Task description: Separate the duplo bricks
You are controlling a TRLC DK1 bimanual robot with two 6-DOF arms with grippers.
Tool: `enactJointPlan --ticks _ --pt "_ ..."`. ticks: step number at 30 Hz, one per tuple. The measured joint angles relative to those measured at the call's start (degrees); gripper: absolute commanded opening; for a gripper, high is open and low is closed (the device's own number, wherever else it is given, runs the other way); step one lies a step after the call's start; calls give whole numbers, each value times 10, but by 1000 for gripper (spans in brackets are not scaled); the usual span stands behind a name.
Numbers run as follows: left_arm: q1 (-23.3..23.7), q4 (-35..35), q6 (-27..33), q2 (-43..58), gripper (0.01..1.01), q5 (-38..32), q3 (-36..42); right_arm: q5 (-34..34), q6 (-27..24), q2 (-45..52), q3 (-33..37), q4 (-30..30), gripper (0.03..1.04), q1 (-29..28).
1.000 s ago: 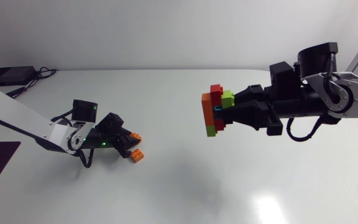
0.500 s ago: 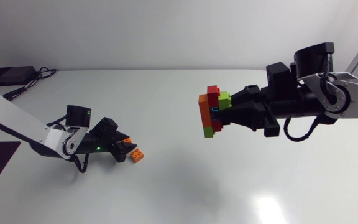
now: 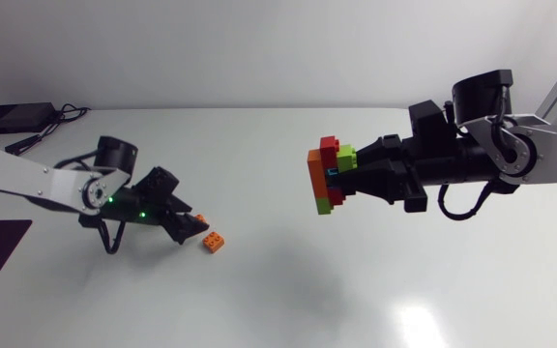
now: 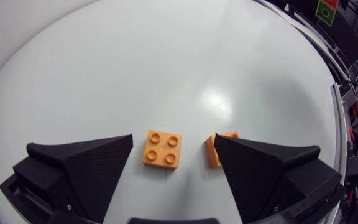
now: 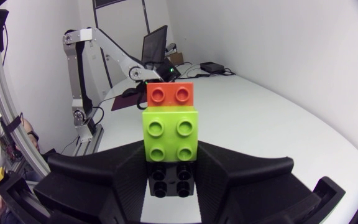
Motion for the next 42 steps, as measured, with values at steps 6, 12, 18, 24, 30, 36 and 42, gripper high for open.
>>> enactJointPlan --ticks 6,12,18,24,30,36,42 --pt "-47 -201 70 -53 944 0 183 4 -3 3 13 0 156 0" --pt "-96 -388 156 -24 941 16 342 3 -49 8 14 -34 156 0" --pt "-150 -499 215 19 911 33 398 4 -110 20 14 -74 156 4" --pt "-165 -598 257 66 910 87 458 4 -155 37 16 -113 156 4" --pt "-169 -670 294 91 911 151 515 4 -162 45 18 -115 156 19" --pt "-188 -695 309 111 911 185 532 4 -161 56 18 -111 156 39" --pt "-196 -715 328 118 910 200 532 17 -108 57 19 -40 156 53"
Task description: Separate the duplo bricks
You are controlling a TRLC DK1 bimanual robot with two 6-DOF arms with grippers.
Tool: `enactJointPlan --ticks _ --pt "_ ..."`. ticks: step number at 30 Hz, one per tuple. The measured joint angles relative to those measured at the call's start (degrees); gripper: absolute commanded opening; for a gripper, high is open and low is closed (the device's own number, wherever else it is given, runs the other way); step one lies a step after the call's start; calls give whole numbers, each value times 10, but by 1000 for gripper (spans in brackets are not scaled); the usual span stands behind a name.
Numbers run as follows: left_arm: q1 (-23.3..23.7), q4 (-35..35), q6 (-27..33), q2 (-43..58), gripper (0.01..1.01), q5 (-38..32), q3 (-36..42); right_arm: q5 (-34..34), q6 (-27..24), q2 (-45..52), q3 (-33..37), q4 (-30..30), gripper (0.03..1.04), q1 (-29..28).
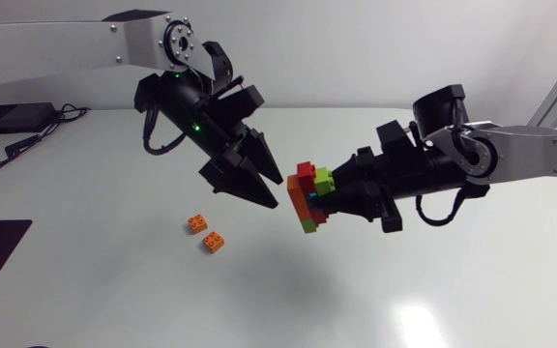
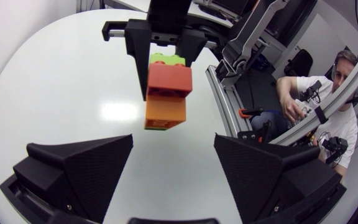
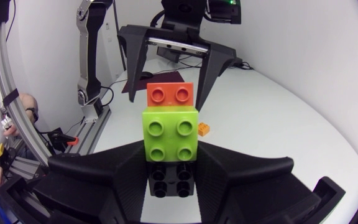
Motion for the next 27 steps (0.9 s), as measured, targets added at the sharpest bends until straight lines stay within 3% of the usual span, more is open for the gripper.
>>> enactJointPlan --ticks 7,16,19,23,27 --pt "0 7 6 0 887 24 -6 18 72 0 0 57 156 24" --pt "-5 114 -29 0 836 20 -48 39 121 0 10 85 156 39" --pt "-12 155 -53 -2 790 4 -73 42 129 0 10 87 156 39" --pt "-16 184 -72 -8 639 -6 -94 46 131 0 10 87 156 39" --pt "-16 192 -83 -13 605 -7 -94 47 133 0 10 87 156 39"
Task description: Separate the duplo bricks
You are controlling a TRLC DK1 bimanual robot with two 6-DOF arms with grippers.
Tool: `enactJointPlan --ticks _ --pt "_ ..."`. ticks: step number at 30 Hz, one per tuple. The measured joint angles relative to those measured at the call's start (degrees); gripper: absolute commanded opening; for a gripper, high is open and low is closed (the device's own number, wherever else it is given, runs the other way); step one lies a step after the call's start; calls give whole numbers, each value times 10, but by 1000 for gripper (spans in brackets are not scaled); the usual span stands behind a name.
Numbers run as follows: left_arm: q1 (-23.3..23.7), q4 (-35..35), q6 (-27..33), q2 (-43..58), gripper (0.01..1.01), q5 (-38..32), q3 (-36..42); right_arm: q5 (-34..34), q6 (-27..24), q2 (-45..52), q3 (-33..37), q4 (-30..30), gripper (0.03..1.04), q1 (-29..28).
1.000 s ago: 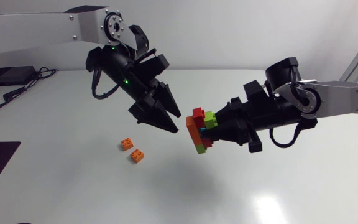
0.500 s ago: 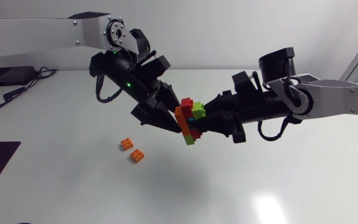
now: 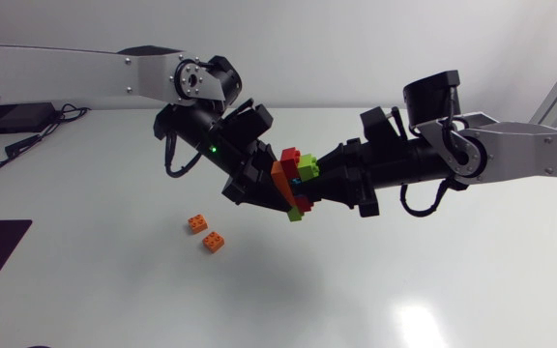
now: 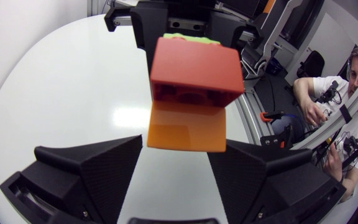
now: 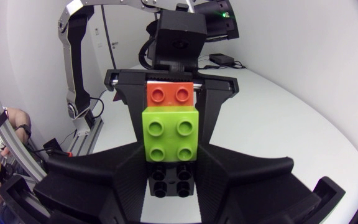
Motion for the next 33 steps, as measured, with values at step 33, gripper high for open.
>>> enactJointPlan --ticks 33 --pt "-23 -78 10 -14 592 -109 57 7 -3 0 0 1 156 2"
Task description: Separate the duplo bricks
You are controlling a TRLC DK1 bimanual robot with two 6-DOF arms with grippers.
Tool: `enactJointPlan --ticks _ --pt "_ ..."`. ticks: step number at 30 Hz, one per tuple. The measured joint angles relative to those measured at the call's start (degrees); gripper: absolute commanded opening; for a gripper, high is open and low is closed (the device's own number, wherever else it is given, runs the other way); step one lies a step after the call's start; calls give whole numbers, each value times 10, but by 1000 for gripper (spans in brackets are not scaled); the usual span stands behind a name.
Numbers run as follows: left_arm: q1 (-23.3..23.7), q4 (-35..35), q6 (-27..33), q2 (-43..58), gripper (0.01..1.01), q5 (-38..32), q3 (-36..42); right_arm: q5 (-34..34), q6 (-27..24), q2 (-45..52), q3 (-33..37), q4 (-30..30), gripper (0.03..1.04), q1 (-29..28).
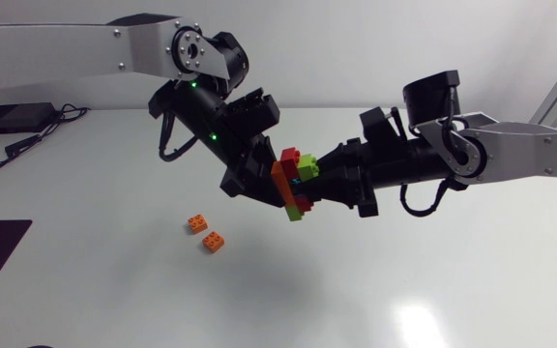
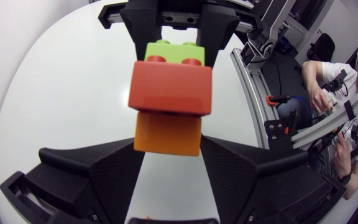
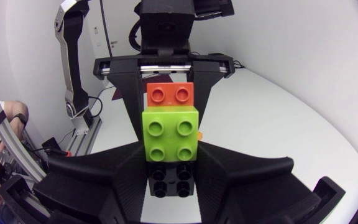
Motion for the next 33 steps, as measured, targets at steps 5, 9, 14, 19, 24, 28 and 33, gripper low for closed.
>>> enactJointPlan --ticks 5,9,14,19,24,28,33 --pt "-4 -17 4 0 592 -8 19 9 0 0 0 0 156 5" --pt "-4 -22 5 0 592 -13 40 12 -2 0 0 0 156 6" --pt "-4 -29 9 0 590 -26 47 13 -4 0 0 0 156 6" --pt "-4 -32 16 0 405 -36 47 13 -4 0 0 0 156 6" --pt "-4 -32 18 0 380 -36 47 13 -4 0 0 0 156 6" --pt "-4 -35 22 0 366 -38 47 19 -5 0 0 0 156 10" --pt "-4 -37 37 -2 366 -40 45 19 -11 0 0 -2 156 11"
